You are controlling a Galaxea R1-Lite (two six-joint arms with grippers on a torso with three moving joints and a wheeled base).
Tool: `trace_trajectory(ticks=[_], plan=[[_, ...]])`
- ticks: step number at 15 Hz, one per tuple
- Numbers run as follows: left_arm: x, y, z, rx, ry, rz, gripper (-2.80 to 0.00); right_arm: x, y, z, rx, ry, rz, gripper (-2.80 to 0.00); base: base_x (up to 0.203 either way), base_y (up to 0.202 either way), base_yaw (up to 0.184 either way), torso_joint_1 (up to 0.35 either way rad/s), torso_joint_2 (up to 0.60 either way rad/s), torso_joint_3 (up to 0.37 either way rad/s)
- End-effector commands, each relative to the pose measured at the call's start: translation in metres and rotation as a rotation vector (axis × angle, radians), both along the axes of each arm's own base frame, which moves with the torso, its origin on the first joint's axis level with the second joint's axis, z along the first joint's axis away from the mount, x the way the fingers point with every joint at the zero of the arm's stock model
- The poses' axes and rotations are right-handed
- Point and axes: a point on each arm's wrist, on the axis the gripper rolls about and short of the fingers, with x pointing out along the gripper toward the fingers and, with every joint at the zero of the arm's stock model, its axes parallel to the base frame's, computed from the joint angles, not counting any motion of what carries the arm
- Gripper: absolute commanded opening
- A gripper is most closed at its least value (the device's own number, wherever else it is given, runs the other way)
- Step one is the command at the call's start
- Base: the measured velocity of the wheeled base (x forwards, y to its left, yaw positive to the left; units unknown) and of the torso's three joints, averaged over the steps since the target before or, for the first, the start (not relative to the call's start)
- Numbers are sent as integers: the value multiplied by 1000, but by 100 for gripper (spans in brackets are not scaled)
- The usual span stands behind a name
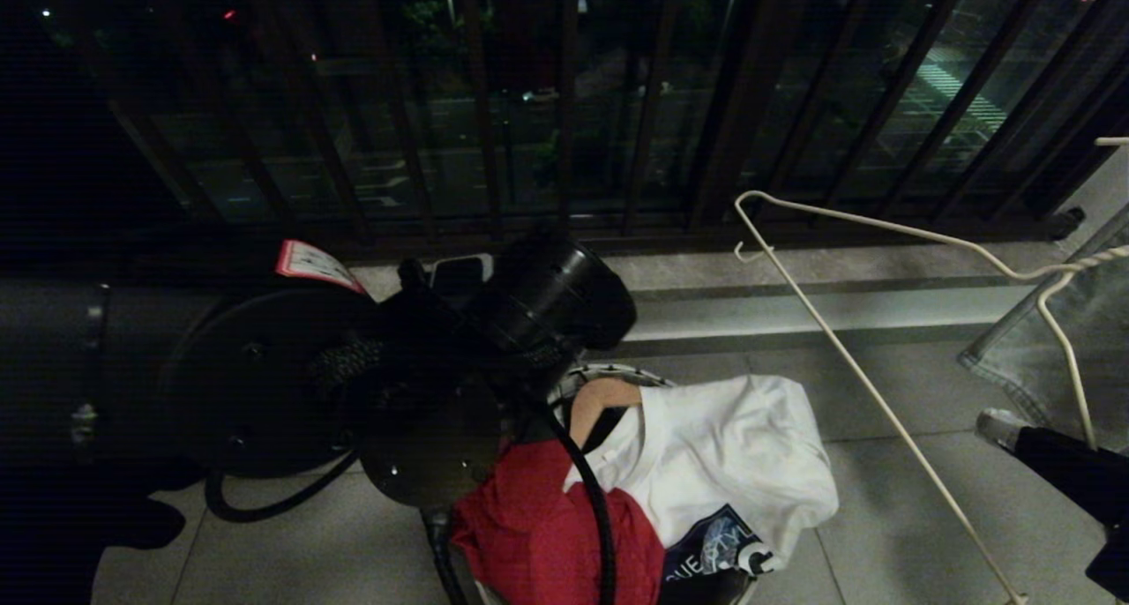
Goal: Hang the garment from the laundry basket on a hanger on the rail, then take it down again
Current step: Pick up clothes from the basket
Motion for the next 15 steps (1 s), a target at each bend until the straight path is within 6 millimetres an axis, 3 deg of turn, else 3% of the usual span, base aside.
trace_trajectory(ticks=[1,6,8,11,13,14,15], plan=[[1,-18,-27,75,56,-18,-280,0,0,1,-3,-6,-2,-280,0,0,0,0,0,0],[28,-64,-91,91,178,-18,-280,-2,-1,4,4,-22,-3,-280,0,0,0,0,0,0],[36,-83,-95,12,241,-111,-280,-2,-2,4,5,-23,-5,-280,0,0,0,0,0,0],[49,-105,-121,30,283,-160,-280,-3,-2,5,7,-27,-6,-280,0,0,0,0,0,0],[52,-110,-131,45,294,-165,-280,-3,-2,5,7,-27,-6,-280,0,0,0,0,0,0],[51,-108,-131,51,299,-165,0,-2,-2,4,6,-24,-6,-280,0,0,0,0,0,0],[50,-104,-131,75,317,-160,0,-2,-2,4,4,-22,-6,-280,0,0,0,0,0,0]])
